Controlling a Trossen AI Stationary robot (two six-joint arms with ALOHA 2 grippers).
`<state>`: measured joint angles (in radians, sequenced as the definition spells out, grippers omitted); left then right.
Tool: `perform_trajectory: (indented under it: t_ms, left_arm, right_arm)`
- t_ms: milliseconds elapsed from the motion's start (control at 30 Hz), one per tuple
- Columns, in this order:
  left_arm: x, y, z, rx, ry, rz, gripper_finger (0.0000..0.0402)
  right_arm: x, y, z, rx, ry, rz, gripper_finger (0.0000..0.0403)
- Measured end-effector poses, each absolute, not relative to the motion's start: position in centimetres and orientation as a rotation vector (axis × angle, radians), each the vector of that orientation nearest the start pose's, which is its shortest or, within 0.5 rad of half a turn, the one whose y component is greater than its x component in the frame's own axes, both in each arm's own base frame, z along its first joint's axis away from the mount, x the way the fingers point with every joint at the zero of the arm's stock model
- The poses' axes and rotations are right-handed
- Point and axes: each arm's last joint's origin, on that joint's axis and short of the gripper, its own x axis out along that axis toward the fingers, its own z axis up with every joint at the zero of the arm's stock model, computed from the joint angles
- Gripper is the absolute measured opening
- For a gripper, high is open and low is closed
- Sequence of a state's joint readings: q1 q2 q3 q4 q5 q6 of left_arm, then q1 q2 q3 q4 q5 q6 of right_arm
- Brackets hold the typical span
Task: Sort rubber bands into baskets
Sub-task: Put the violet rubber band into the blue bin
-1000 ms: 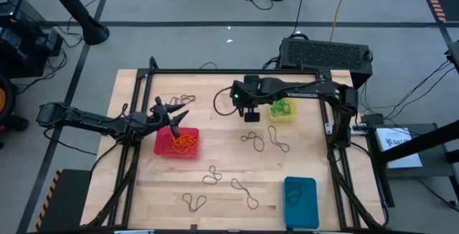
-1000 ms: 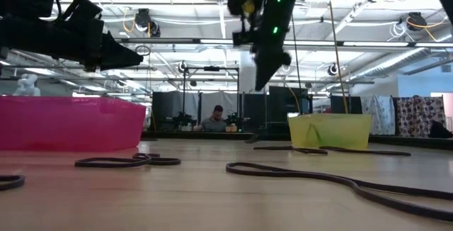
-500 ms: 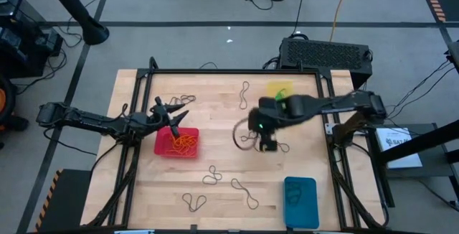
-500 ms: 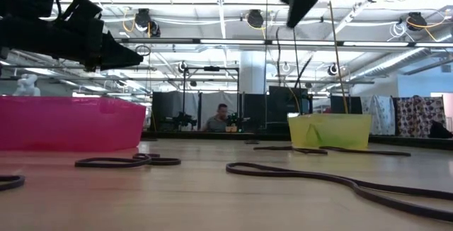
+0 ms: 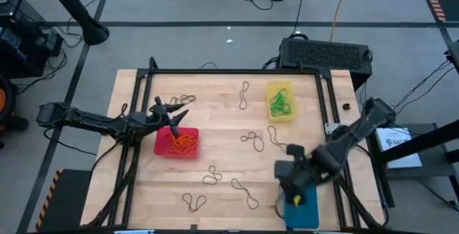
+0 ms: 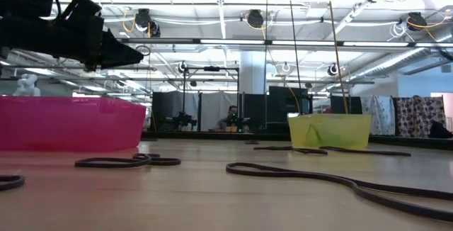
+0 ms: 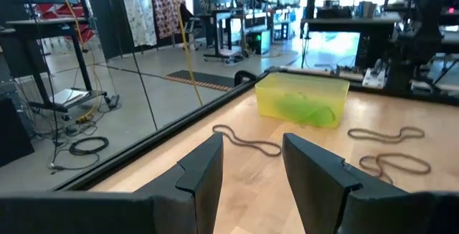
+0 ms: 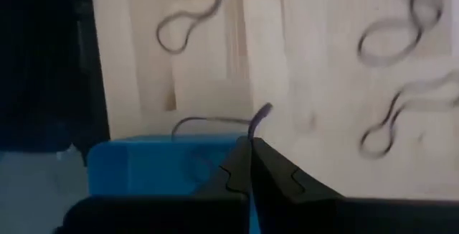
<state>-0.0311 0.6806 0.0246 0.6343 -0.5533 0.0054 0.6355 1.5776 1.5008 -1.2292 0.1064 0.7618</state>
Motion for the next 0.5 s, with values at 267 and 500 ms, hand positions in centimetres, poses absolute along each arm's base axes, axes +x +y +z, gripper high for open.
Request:
perform_trajectory:
  t_ms: [267,500]
  left_arm:
    - [13.9,0.8,17.7,-0.069,-0.101,0.404,0.0154]
    - [14.1,0.4,17.7,-0.123,-0.111,0.281,0.0154]
  right_arm:
    - [19.4,21.9,27.5,0.395,1.355,-0.216,0.0000]
    - [16.5,24.1,24.8,0.544,1.365,-0.297,0.0000]
